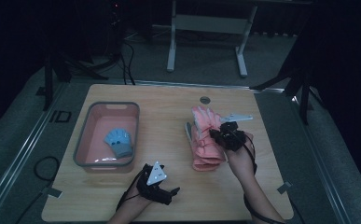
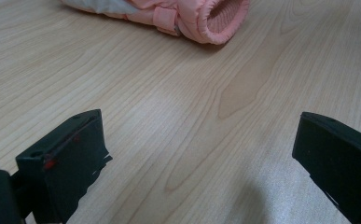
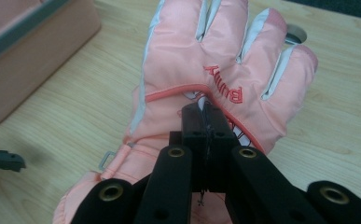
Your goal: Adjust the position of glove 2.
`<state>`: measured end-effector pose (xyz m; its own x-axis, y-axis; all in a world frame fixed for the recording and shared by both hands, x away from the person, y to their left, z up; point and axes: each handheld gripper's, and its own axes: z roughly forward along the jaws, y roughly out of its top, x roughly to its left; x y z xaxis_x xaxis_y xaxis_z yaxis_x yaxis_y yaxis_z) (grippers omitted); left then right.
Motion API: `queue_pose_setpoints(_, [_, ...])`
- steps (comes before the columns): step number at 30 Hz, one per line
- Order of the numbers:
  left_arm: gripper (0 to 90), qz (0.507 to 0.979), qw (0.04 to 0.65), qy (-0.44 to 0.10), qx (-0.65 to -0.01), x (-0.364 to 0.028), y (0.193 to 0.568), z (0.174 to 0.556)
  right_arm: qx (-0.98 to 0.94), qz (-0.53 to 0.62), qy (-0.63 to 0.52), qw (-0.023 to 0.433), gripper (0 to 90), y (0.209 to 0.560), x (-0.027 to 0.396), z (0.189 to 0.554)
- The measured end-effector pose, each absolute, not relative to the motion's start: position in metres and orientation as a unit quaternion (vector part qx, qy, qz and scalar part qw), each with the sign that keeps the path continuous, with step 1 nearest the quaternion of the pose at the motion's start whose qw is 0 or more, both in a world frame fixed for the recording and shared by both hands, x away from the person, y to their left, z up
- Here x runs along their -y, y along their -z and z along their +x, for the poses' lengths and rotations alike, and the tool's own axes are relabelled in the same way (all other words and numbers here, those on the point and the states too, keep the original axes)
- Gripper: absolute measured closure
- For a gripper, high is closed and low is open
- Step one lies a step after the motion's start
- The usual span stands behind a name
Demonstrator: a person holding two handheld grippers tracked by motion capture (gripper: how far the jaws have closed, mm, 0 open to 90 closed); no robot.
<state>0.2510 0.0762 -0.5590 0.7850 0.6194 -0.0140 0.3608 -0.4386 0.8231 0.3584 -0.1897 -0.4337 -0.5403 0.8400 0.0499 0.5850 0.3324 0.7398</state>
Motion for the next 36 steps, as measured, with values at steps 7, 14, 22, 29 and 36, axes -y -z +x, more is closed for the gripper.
queue_pose_setpoints(7, [2.9, 0.836, 0.439, -0.145, -0.295, -0.076, 0.559, 0.251, -0.806, 0.454, -0.34, 0.166, 89.4, 0.455, 0.184, 0.368])
queue_pose_setpoints(14, [2.9, 0.84, 0.431, -0.152, -0.293, -0.074, 0.559, 0.251, -0.807, 0.466, -0.33, 0.15, 89.2, 0.478, 0.181, 0.374])
queue_pose_setpoints(22, [2.9, 0.824, 0.448, -0.138, -0.317, -0.077, 0.559, 0.253, -0.808, 0.462, -0.333, 0.152, 87.2, 0.49, 0.176, 0.373])
queue_pose_setpoints(29, [2.9, 0.817, 0.45, -0.132, -0.336, -0.077, 0.552, 0.253, -0.807, 0.435, -0.369, 0.153, 62.2, 0.477, 0.19, 0.37])
queue_pose_setpoints(36, [3.1, 0.796, 0.465, -0.129, -0.365, -0.074, 0.536, 0.258, -0.798, 0.422, -0.403, 0.152, 19.6, 0.464, 0.219, 0.364])
